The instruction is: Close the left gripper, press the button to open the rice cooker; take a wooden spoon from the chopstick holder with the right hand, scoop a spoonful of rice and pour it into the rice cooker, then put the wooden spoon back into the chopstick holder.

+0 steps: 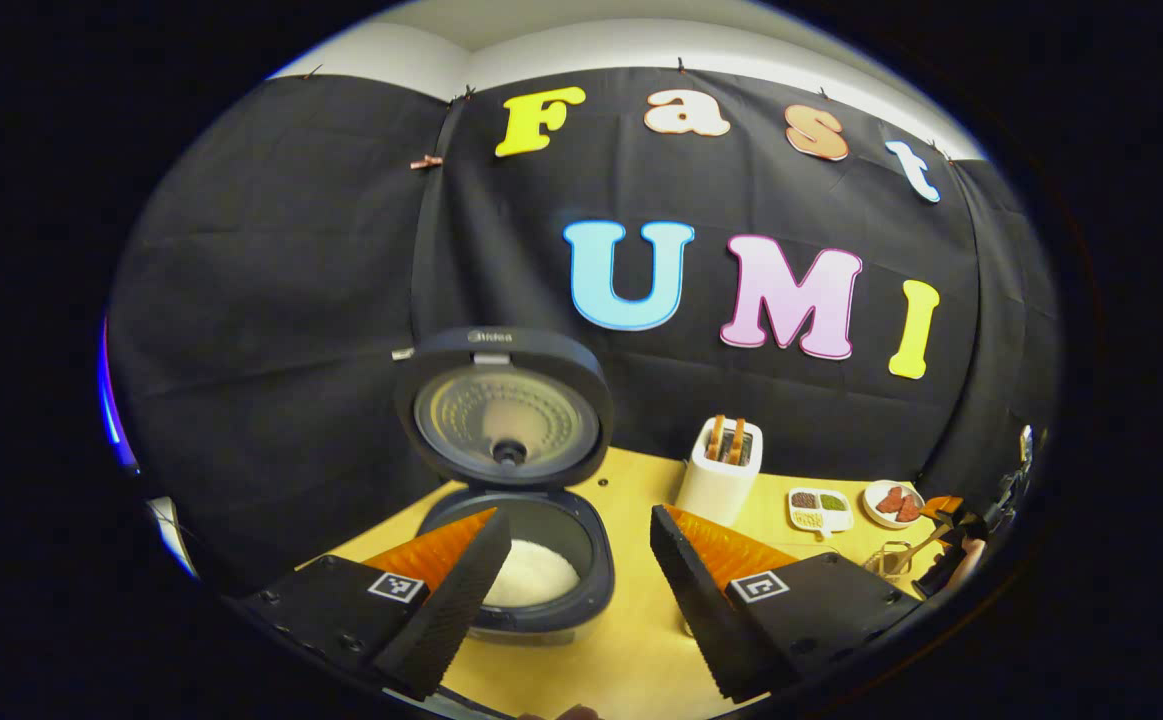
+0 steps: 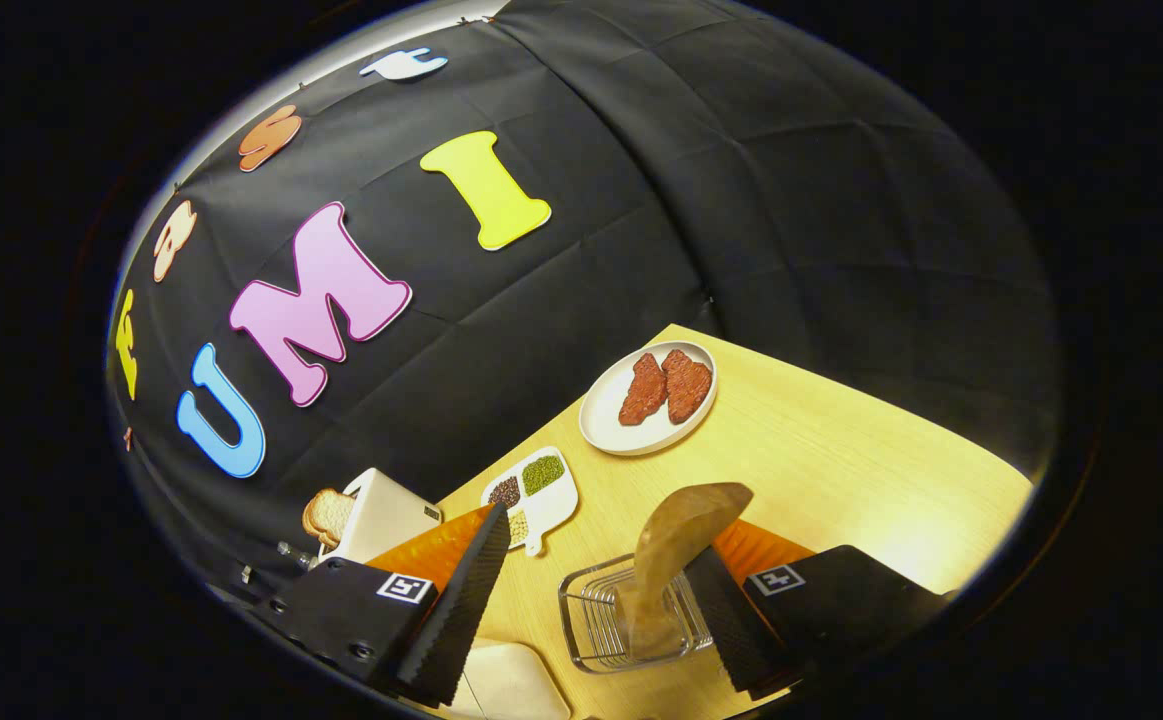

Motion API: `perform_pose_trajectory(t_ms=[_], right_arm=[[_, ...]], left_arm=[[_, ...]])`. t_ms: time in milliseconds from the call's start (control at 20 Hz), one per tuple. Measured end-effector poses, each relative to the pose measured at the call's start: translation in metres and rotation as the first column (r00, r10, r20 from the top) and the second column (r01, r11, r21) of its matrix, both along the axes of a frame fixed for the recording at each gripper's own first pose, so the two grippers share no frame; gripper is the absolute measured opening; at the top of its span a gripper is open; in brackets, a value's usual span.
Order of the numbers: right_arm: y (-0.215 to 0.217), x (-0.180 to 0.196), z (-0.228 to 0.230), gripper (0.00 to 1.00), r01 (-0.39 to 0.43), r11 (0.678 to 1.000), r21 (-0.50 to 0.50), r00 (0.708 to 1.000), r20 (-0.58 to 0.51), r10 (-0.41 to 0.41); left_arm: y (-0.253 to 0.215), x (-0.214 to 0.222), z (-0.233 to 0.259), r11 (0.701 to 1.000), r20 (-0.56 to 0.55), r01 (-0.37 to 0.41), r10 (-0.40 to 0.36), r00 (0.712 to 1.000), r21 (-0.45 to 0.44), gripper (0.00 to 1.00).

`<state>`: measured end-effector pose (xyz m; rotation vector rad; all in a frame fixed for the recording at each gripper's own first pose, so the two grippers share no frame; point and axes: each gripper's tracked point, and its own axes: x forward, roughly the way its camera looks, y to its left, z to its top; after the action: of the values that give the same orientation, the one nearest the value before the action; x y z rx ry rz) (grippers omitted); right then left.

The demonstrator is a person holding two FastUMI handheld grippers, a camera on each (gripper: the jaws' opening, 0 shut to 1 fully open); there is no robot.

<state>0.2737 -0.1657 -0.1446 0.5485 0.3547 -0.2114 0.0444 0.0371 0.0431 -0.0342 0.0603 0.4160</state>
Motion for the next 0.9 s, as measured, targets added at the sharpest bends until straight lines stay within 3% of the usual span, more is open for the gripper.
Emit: perform_pose_trajectory(t_ms=[100, 250, 450, 650, 900], right_arm=[[-0.015, -0.015, 0.012, 0.98, 0.044, 0.996, -0.073, 0.999, 0.012, -0.044], [-0.024, -0.040, 0.043, 0.98, 0.081, 0.987, -0.140, 0.995, 0.067, -0.073], [-0.021, -0.080, 0.070, 0.99, 0.066, 0.961, -0.268, 0.993, 0.109, -0.038], [0.012, -0.127, 0.093, 0.98, 0.021, 0.932, -0.362, 0.988, 0.150, 0.036], [0.067, -0.165, 0.091, 0.98, -0.066, 0.915, -0.398, 0.987, 0.107, 0.118]], left_arm=[[0.026, -0.002, 0.030, 0.996, 0.084, -0.057, 0.052, 0.995, 0.065, 0.95], [0.043, 0.000, 0.065, 0.988, 0.195, -0.079, 0.051, 0.979, 0.136, 0.95], [0.070, 0.011, 0.093, 0.980, 0.262, -0.076, 0.025, 0.965, 0.187, 0.94], [0.093, 0.035, 0.109, 0.969, 0.292, -0.052, -0.021, 0.956, 0.241, 0.94], [0.108, 0.075, 0.120, 0.960, 0.312, -0.005, -0.086, 0.946, 0.280, 0.94]])
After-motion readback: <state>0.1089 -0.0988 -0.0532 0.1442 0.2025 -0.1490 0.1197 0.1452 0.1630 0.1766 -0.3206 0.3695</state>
